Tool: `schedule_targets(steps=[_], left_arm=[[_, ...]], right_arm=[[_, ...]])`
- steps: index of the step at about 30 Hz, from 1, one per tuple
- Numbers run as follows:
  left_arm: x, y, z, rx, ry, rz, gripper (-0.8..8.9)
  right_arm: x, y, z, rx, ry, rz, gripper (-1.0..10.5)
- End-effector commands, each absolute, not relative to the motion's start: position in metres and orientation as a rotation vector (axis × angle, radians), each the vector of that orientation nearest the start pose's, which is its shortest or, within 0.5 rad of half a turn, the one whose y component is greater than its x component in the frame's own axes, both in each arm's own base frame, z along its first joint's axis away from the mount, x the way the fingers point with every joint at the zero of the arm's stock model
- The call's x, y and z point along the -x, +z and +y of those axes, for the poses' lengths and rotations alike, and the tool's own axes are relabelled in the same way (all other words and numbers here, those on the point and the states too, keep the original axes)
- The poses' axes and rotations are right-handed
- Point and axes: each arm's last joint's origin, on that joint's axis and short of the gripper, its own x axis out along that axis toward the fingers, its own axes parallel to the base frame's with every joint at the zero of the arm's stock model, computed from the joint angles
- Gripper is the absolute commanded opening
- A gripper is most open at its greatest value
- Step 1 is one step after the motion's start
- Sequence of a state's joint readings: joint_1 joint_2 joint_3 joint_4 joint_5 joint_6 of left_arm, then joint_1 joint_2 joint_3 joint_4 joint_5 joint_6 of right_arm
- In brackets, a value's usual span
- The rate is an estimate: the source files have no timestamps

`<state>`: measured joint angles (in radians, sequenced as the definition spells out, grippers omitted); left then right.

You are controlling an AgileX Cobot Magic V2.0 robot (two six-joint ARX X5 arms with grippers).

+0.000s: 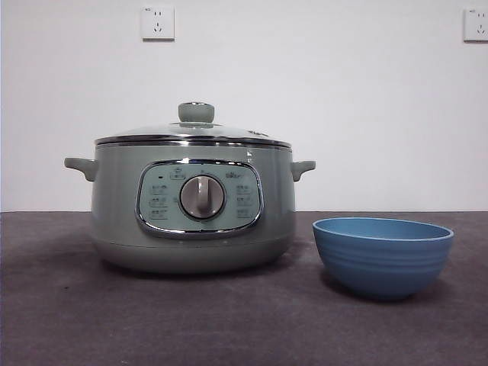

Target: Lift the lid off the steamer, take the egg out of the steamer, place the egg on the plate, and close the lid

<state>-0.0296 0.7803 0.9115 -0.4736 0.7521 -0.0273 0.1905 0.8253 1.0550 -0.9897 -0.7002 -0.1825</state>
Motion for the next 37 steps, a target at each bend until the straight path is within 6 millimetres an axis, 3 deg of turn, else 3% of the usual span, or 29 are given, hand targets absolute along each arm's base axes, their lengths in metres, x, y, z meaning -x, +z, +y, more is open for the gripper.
schedule_targets(steps=[1,10,18,24,37], left_arm=[[-0.175,0.352,-0.033,0.132,-0.771,0.344,5.34],[-0.247,0.347,-0.075,0.044,-0.768,0.366,5.34],[-0.294,0.336,-0.107,-0.061,-0.709,0.341,5.34],[-0.314,0.326,-0.124,-0.076,-0.700,0.347,5.34],[-0.330,0.285,-0.149,-0.106,-0.696,0.483,5.33]], right_arm=[[-0.126,0.351,0.044,-0.040,0.909,0.666,5.7],[-0.126,0.351,0.043,-0.040,0.905,0.666,5.7],[-0.126,0.351,0.043,-0.041,0.905,0.668,5.7],[-0.126,0.351,0.043,-0.041,0.905,0.667,5.7],[-0.126,0.351,0.043,-0.041,0.904,0.667,5.7]])
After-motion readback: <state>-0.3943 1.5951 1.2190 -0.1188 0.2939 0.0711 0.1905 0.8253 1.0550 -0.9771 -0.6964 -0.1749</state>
